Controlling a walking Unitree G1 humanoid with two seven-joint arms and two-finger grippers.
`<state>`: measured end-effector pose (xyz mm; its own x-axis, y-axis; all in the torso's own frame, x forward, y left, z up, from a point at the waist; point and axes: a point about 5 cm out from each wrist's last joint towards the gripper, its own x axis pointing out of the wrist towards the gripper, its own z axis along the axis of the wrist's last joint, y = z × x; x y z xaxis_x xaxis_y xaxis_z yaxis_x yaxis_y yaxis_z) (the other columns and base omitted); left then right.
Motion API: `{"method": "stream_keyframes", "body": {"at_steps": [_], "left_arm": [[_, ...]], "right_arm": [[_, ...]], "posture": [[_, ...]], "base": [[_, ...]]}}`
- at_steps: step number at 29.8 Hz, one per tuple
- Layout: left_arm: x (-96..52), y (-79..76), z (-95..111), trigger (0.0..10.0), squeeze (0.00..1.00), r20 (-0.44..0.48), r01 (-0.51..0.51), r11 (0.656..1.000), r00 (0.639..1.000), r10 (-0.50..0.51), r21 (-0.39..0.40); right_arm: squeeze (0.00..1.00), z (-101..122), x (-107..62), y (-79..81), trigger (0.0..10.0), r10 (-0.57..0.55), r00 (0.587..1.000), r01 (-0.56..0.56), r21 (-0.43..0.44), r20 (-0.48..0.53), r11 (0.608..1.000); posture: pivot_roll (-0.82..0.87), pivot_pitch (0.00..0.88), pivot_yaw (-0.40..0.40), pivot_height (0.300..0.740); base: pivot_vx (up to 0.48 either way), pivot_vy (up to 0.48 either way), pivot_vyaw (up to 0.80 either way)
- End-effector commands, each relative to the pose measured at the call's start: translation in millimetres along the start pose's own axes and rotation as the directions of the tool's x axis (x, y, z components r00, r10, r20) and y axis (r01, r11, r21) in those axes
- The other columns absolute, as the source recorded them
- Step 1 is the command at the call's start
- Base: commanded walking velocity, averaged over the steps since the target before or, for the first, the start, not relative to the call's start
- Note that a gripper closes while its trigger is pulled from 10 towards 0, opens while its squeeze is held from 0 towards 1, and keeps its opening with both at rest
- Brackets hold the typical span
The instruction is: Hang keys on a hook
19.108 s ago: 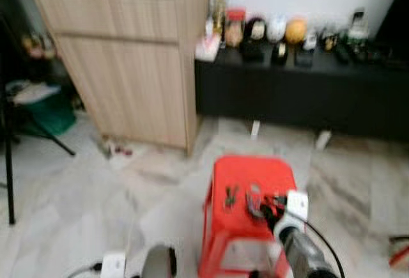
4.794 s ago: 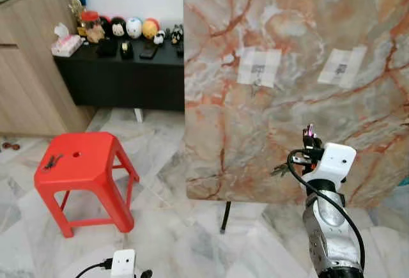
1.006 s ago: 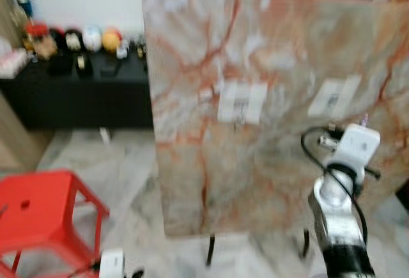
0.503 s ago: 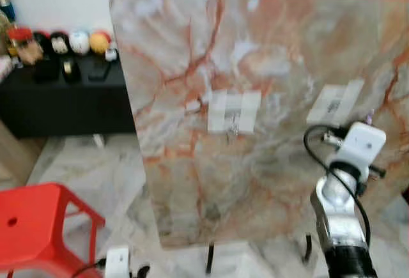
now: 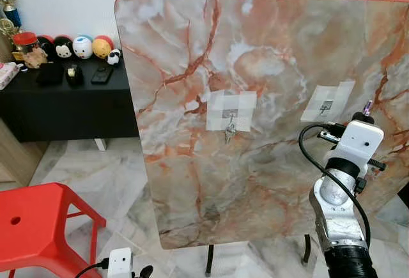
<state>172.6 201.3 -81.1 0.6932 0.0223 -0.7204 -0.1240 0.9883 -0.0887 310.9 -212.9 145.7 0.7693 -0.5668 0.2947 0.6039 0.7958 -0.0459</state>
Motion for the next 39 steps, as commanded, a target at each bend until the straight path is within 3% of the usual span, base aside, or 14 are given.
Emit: {"method": "stream_keyframes", "body": {"at_steps": [1,11,14,30,35,39], "left_arm": [[-0.5,-1.9,-3.5,10.0,0.00,-0.014,0.003,1.000,1.000,-0.004,-0.015],[0.0,-2.6,-2.7,10.0,0.00,-0.014,0.008,1.000,1.000,-0.008,-0.017],[0.1,-2.6,-2.4,10.0,0.00,-0.013,0.007,1.000,1.000,-0.007,-0.018],[-0.1,-2.9,-3.0,10.0,0.00,-0.014,0.012,1.000,1.000,-0.012,-0.023],[0.2,-3.7,-2.7,10.0,0.00,-0.016,0.022,0.999,1.000,-0.022,-0.025],[0.2,-4.6,-3.0,10.0,0.00,-0.015,0.027,0.999,1.000,-0.028,-0.031]], "right_arm": [[0.00,6.7,6.2,2.0,10.0,0.009,0.999,-0.009,-0.006,0.036,1.000],[0.00,3.8,11.5,7.8,10.0,0.030,0.999,-0.029,-0.006,0.028,1.000],[0.00,0.5,10.4,18.0,10.0,0.103,0.995,-0.103,0.019,0.009,0.995],[0.00,8.8,7.1,29.8,10.0,0.168,0.983,-0.177,0.139,0.075,0.974],[0.00,6.0,8.9,26.7,10.0,0.116,0.993,-0.115,0.260,0.010,0.959],[0.00,12.4,8.7,19.6,10.0,0.111,0.992,-0.122,0.249,0.060,0.961]], "posture": [[0.04,0.000,-0.076,0.740],[0.04,0.000,-0.077,0.740],[0.04,0.000,-0.077,0.740],[0.04,0.000,-0.078,0.740],[0.04,0.000,-0.079,0.740],[0.05,0.000,-0.081,0.740]], "base": [[0.000,0.000,0.00],[0.000,0.000,0.00],[0.000,0.000,0.00],[0.000,0.000,0.00],[0.000,0.000,0.00],[0.000,0.000,0.00]]}}
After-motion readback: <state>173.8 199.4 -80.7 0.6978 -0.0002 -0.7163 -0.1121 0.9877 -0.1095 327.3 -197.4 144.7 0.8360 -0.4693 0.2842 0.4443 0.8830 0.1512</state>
